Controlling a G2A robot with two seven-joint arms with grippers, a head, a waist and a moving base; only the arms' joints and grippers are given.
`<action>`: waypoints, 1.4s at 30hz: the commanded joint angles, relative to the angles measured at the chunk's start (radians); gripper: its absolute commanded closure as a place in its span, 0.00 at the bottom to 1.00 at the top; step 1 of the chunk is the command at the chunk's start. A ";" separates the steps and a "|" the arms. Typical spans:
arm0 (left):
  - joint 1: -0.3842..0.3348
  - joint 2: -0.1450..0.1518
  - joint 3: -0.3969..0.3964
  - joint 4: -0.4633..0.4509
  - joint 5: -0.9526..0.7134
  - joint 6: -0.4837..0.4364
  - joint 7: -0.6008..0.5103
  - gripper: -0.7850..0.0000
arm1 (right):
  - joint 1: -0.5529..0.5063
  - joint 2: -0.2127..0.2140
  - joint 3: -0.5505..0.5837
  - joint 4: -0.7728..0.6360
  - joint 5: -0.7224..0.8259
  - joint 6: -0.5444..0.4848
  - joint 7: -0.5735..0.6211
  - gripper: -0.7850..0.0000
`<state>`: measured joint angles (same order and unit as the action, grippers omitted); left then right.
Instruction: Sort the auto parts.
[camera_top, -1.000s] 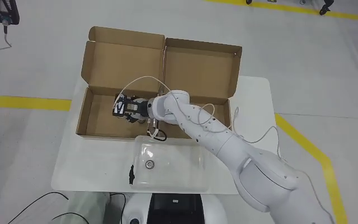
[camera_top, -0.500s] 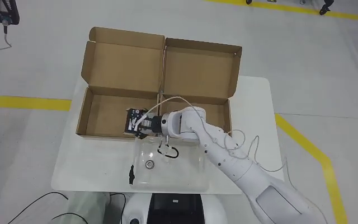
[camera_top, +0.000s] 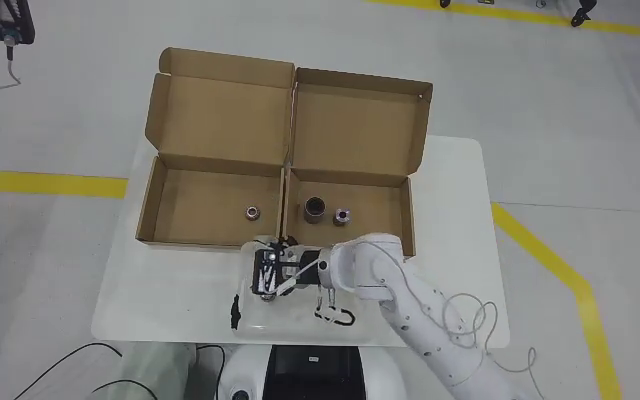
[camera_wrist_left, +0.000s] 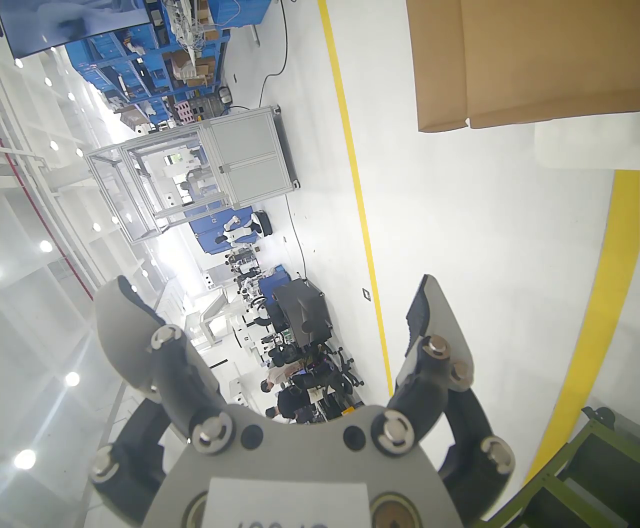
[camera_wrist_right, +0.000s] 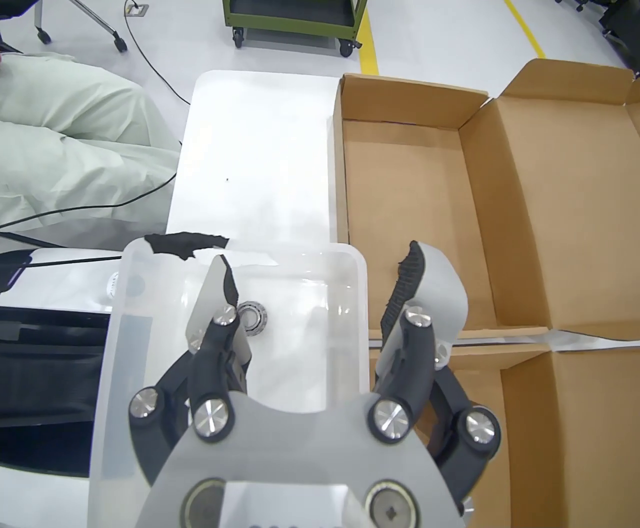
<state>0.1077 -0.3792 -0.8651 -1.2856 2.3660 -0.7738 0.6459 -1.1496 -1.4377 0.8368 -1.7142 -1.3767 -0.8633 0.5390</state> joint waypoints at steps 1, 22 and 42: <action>0.000 0.000 0.000 0.000 0.000 0.000 0.000 0.00 | -0.033 0.011 0.010 -0.026 -0.030 -0.010 -0.027 0.24; 0.000 0.000 0.000 0.000 0.000 0.000 0.000 0.00 | -0.067 0.035 -0.105 0.098 -0.295 0.049 -0.201 0.51; 0.000 0.000 0.000 0.000 0.000 0.000 0.000 0.00 | 0.020 0.004 -0.207 0.225 -0.269 0.098 -0.110 0.41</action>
<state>0.1076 -0.3792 -0.8651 -1.2856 2.3660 -0.7738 0.6459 -1.1331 -1.4325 0.6353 -1.4933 -1.6430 -0.7694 0.4246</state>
